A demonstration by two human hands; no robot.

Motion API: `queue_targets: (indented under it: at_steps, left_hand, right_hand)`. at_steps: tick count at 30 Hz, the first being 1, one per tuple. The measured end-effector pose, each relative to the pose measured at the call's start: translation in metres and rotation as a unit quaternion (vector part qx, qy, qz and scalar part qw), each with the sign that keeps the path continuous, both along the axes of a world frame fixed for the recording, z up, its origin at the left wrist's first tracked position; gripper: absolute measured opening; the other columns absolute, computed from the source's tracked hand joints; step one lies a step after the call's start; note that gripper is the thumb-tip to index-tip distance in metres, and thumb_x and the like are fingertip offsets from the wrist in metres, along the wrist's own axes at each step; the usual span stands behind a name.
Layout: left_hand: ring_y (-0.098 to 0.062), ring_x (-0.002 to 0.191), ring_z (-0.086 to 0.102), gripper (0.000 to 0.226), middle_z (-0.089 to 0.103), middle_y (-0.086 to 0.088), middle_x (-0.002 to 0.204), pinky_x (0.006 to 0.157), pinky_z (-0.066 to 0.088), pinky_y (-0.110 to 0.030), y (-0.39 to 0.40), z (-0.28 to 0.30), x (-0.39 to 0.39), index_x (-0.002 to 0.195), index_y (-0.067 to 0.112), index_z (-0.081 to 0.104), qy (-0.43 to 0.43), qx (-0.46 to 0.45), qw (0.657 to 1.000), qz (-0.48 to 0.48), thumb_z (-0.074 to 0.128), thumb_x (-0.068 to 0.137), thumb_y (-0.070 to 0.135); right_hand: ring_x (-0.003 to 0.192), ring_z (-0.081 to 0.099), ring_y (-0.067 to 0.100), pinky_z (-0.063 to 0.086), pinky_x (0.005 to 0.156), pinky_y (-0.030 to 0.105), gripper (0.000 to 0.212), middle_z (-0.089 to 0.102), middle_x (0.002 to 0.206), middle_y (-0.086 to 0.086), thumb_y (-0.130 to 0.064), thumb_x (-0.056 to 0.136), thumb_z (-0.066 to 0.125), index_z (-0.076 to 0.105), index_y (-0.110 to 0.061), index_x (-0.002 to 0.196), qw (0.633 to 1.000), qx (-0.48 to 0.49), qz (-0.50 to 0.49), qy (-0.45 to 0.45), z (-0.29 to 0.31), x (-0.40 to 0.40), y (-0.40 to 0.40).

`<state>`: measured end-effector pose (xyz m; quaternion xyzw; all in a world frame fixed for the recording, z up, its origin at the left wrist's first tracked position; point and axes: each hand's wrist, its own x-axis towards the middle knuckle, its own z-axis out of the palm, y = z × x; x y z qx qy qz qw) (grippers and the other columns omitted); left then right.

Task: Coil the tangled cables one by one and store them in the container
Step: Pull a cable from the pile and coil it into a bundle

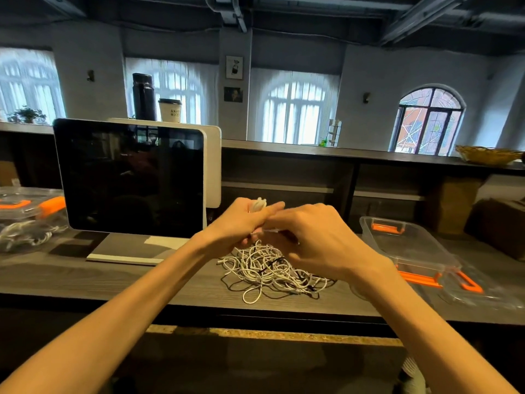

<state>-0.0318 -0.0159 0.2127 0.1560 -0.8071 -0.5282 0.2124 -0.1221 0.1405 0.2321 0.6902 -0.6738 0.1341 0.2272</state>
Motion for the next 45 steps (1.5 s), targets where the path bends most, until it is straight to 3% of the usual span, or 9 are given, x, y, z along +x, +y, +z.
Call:
queue_targets:
  at_steps: [4, 9, 15, 18, 22, 27, 33, 39, 45]
  left_hand:
    - [-0.005, 0.035, 0.030, 0.032, 0.040, 0.002, 0.048, 0.037, 0.020, -0.017, 0.006, -0.004, 0.008, 0.080, 0.009, 0.054, -0.035, 0.124, 0.986, -0.108, 0.039, 0.108, 0.018]
    - [-0.005, 0.035, 0.022, 0.035, 0.034, 0.004, 0.046, 0.037, 0.013, -0.019, 0.019, 0.000, 0.014, 0.064, 0.016, 0.053, -0.006, 0.278, 0.942, -0.189, 0.053, 0.091, 0.038]
    - [-0.009, 0.048, 0.016, 0.034, 0.032, 0.003, 0.060, 0.046, 0.011, -0.022, 0.014, 0.005, 0.019, 0.078, 0.016, 0.052, -0.008, 0.335, 0.896, -0.292, 0.046, 0.090, 0.046]
    - [-0.008, 0.048, 0.019, 0.020, 0.030, 0.002, 0.063, 0.046, 0.012, -0.023, 0.013, 0.006, 0.021, 0.098, 0.021, 0.067, -0.029, 0.285, 0.896, -0.339, 0.051, 0.090, 0.029]
    - [-0.007, 0.048, 0.038, 0.053, 0.058, -0.003, 0.068, 0.044, 0.032, -0.018, 0.025, 0.005, 0.019, 0.123, 0.025, 0.054, -0.094, 0.107, 0.957, -0.251, 0.063, 0.087, -0.012]
    - [-0.006, 0.063, 0.053, 0.050, 0.060, 0.001, 0.081, 0.057, 0.045, -0.022, 0.039, 0.002, 0.013, 0.114, 0.028, 0.053, -0.112, -0.013, 0.981, -0.158, 0.082, 0.080, 0.005]
    - [-0.007, 0.056, 0.050, 0.043, 0.053, 0.001, 0.072, 0.051, 0.042, -0.021, 0.041, 0.004, 0.008, 0.108, 0.020, 0.052, 0.006, 0.032, 0.990, -0.140, 0.073, 0.083, -0.007]
    - [-0.009, 0.048, 0.040, 0.038, 0.045, 0.000, 0.056, 0.047, 0.035, -0.019, 0.033, 0.006, 0.009, 0.110, 0.012, 0.053, -0.021, 0.015, 0.971, -0.236, 0.073, 0.084, -0.007]
    - [-0.003, 0.037, 0.026, 0.029, 0.034, 0.008, 0.049, 0.038, 0.021, -0.016, 0.011, 0.005, 0.002, 0.116, 0.009, 0.071, 0.092, 0.249, 0.945, -0.190, 0.072, 0.088, 0.017]
  right_hand:
    - [0.093, 0.062, 0.006, 0.058, 0.078, 0.030, 0.021, 0.057, 0.111, -0.016, -0.038, 0.093, 0.070, 0.059, -0.033, 0.111, 0.990, -0.014, 0.062, -0.123, 0.010, -0.005, -0.002]
    - [0.081, 0.060, 0.007, 0.050, 0.067, 0.018, 0.022, 0.060, 0.110, -0.019, -0.040, 0.096, 0.069, 0.060, -0.040, 0.116, 0.962, 0.000, 0.094, -0.256, 0.020, -0.006, -0.005]
    - [0.086, 0.068, 0.014, 0.058, 0.072, 0.033, 0.018, 0.072, 0.097, -0.017, -0.038, 0.095, 0.071, 0.073, -0.034, 0.112, 0.944, -0.003, 0.066, -0.322, 0.024, -0.008, -0.005]
    - [0.070, 0.063, 0.000, 0.045, 0.059, 0.013, 0.010, 0.069, 0.071, -0.016, -0.039, 0.090, 0.074, 0.077, -0.030, 0.086, 0.933, 0.022, 0.049, -0.355, 0.029, -0.008, -0.002]
    - [0.065, 0.059, 0.011, 0.041, 0.057, 0.019, 0.019, 0.072, 0.075, 0.006, -0.047, 0.084, 0.077, 0.078, -0.031, 0.074, 0.918, 0.097, 0.018, -0.384, 0.038, -0.012, 0.001]
    - [0.050, 0.048, 0.012, 0.035, 0.048, 0.020, 0.030, 0.064, 0.071, 0.009, -0.051, 0.070, 0.076, 0.073, -0.021, 0.072, 0.866, 0.150, -0.014, -0.478, 0.042, -0.022, 0.000]
    - [0.042, 0.048, 0.005, 0.033, 0.043, 0.016, 0.037, 0.065, 0.061, -0.005, -0.050, 0.062, 0.076, 0.072, -0.018, 0.080, 0.835, 0.061, -0.036, -0.545, 0.034, -0.026, -0.005]
    - [0.045, 0.049, 0.004, 0.039, 0.046, 0.017, 0.052, 0.061, 0.055, -0.008, -0.066, 0.056, 0.077, 0.067, -0.019, 0.075, 0.839, -0.015, -0.094, -0.535, 0.020, -0.034, -0.009]
    - [0.060, 0.061, -0.001, 0.046, 0.057, 0.016, 0.016, 0.067, 0.074, -0.011, -0.030, 0.100, 0.064, 0.074, -0.018, 0.096, 0.927, -0.097, -0.020, -0.361, -0.016, -0.024, -0.009]
